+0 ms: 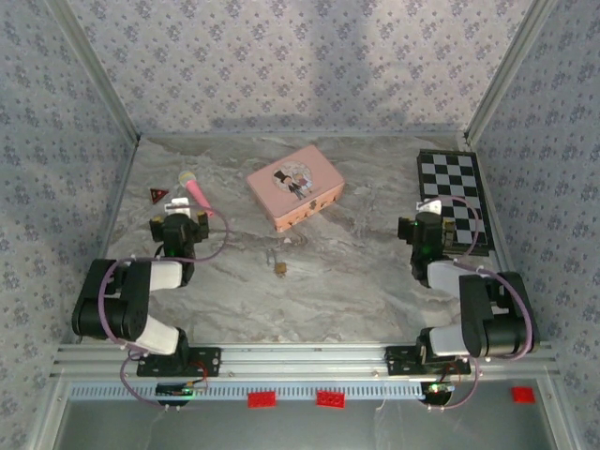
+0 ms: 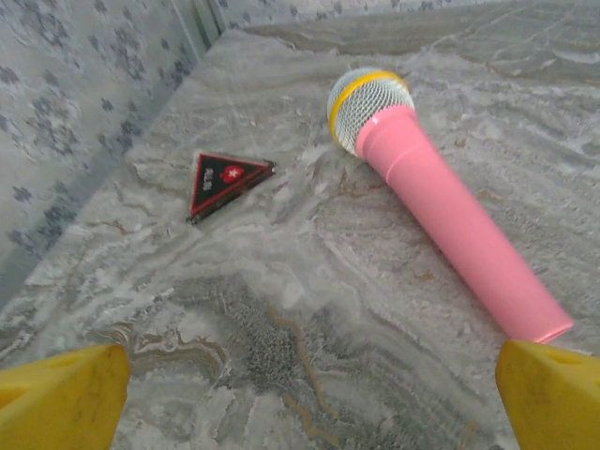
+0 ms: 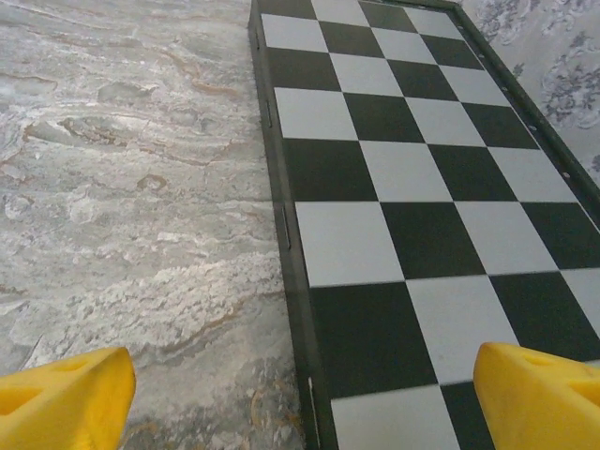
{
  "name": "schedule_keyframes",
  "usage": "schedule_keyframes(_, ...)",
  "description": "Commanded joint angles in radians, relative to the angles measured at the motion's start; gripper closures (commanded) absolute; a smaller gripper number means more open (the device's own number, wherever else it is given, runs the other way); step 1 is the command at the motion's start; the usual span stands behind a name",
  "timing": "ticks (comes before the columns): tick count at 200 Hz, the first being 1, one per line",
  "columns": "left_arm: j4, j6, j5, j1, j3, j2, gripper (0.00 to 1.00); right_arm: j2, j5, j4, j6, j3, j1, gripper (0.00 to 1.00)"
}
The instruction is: Unlock the padlock with the key
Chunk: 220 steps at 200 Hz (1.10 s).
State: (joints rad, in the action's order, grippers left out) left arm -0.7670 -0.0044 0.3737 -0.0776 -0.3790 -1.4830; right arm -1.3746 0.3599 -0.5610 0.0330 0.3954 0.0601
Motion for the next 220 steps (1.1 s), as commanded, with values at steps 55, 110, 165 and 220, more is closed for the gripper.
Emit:
schedule_keyframes(55,-0.068,-0.029,-0.182,0.053,-0.021,-0.049,0.00,-0.158,-0.217,-0.376,0.020,-0.055,-0.045,0.01)
schedule_keyframes(110,-0.078,-0.029,-0.181,0.054,-0.019,-0.051,0.00,-0.152,-0.203,-0.283,-0.021,-0.016,-0.066,0.01)
schedule_keyframes(165,-0.074,-0.031,-0.191,0.057,-0.021,-0.051,0.00,-0.154,-0.046,-0.338,-0.028,-0.037,-0.025,0.01)
schedule_keyframes(220,-0.072,-0.031,-0.193,0.059,-0.021,-0.051,0.00,-0.152,-0.088,-0.318,-0.036,-0.030,-0.045,0.01)
